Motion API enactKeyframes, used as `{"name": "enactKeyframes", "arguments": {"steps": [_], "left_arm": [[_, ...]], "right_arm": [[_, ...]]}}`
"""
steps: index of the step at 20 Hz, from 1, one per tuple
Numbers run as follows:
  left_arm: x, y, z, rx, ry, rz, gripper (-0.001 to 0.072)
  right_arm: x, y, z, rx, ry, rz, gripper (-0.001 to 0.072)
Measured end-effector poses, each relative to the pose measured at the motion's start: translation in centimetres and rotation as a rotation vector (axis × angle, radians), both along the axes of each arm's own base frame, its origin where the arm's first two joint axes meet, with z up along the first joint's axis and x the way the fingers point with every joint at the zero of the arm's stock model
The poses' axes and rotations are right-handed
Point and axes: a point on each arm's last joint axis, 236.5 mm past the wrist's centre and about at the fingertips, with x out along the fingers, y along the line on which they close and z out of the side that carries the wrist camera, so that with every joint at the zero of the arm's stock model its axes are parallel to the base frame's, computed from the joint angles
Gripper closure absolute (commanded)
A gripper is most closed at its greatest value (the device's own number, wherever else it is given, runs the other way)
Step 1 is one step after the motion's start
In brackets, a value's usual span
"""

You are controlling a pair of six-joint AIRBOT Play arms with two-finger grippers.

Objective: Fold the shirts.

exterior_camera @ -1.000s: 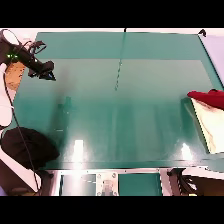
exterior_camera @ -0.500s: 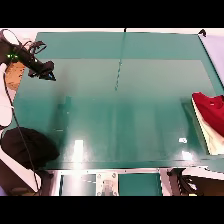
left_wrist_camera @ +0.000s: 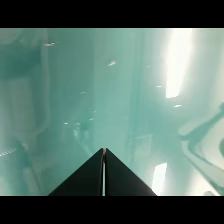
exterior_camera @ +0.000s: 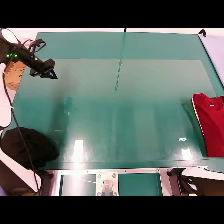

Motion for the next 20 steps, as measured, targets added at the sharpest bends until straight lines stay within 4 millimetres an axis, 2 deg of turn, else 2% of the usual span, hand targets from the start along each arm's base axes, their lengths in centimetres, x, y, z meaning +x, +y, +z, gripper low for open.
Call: {"name": "enactKeyframes", "arguments": {"steps": [2, 4, 7, 9, 12, 15, 17, 20], "left_arm": [[-0.1, -0.3, 1.1, -0.012, -0.018, 0.005, 0.0689], [-0.6, -0.6, 2.2, -0.019, -0.031, 0.011, 0.0689], [-2.6, -1.8, 3.7, -0.013, -0.045, 0.004, 0.0689], [-4.9, -2.9, 3.7, 0.008, -0.036, -0.010, 0.0689], [-9.4, -5.4, 2.5, 0.031, -0.019, -0.045, 0.0689], [-13.3, -6.8, 0.8, 0.044, -0.011, -0.056, 0.0688], [-14.8, -7.3, 0.1, 0.045, -0.008, -0.060, 0.0688], [-15.6, -7.5, -0.5, 0.050, -0.015, -0.057, 0.0688]], "right_arm": [[3.8, 1.3, 1.3, -0.010, -0.091, 0.083, 0.0690], [7.5, 3.7, 2.4, -0.019, -0.164, 0.190, 0.0690], [12.3, 9.4, 2.9, -0.026, -0.249, 0.388, 0.0691], [14.6, 14.6, 2.1, -0.022, -0.292, 0.538, 0.0690], [15.5, 22.4, -0.5, 0.001, -0.315, 0.734, 0.0691], [15.7, 28.3, -2.6, 0.005, -0.342, 0.884, 0.0690], [15.7, 31.1, -3.1, 0.007, -0.362, 0.952, 0.0689], [15.7, 33.5, -3.5, 0.006, -0.382, 1.014, 0.0689]]}}
